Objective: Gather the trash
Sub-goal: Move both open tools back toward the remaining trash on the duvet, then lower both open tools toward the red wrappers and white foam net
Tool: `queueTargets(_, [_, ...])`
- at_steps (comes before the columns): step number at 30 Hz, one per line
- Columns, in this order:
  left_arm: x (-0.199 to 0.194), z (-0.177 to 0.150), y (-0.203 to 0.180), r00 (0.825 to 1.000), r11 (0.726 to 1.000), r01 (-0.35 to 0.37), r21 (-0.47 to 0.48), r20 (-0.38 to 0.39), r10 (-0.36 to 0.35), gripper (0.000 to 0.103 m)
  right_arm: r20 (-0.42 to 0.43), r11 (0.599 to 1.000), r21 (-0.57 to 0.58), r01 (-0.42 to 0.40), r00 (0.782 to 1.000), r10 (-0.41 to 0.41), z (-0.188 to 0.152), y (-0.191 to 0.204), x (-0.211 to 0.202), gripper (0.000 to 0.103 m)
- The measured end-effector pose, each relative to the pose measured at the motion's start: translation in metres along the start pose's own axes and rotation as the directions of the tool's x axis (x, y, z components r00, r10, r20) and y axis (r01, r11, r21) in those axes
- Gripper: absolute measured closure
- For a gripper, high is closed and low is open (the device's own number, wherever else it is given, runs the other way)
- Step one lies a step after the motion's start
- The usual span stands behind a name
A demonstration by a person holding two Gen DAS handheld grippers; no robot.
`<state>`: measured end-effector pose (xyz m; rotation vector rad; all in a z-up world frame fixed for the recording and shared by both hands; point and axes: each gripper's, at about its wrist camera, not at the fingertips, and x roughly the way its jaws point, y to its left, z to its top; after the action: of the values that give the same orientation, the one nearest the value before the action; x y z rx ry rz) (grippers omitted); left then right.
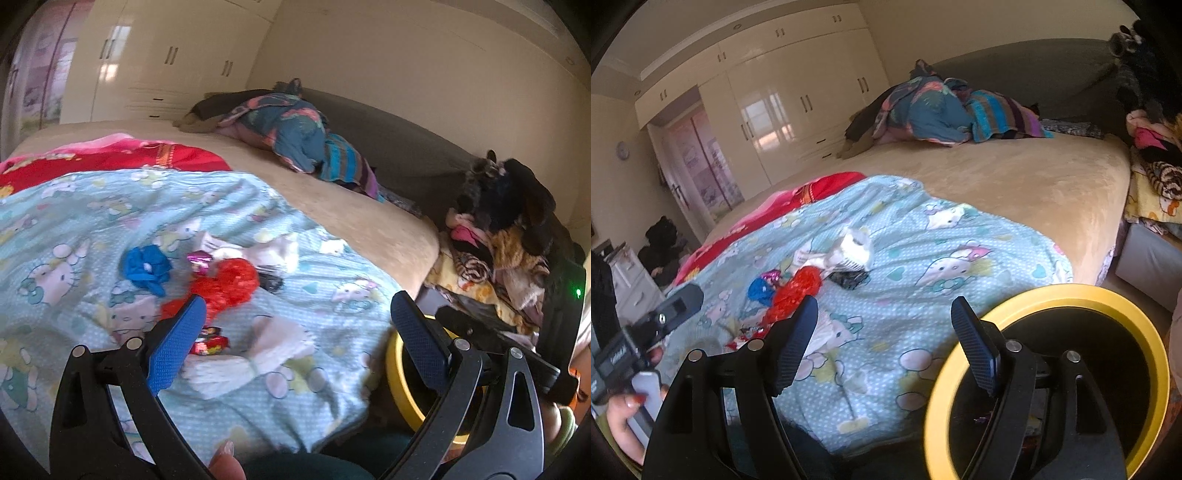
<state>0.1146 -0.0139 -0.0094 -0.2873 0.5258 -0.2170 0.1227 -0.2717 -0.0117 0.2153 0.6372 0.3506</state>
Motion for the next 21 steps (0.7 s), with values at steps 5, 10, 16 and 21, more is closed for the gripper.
queueTargets(5, [-0.002,0.003,0.024,0.999,0.998,-0.039,-0.041,0.009,0.039,0.011,-0.026,0.999,-0.028,-0.023,0.999,0.022,-0.002,0.014,0.013,0.031])
queueTargets(10, [-0.007,0.003,0.056,0.996,0.991,-0.092,-0.097,0.006,0.093,0.011,-0.06,0.998,-0.049,-0.047,0.997,0.044,-0.005,0.026,0.027,0.031])
queueTargets(16, [-0.012,0.003,0.089,0.989,0.977,-0.146,-0.158,-0.004,0.147,0.011,-0.092,0.995,-0.066,-0.072,0.994,0.066,-0.006,0.04,0.044,0.031])
queueTargets(21, [-0.014,-0.001,0.113,0.984,0.964,-0.176,-0.2,-0.027,0.174,0.011,-0.115,0.993,-0.084,-0.086,0.99,0.076,-0.006,0.052,0.056,0.031])
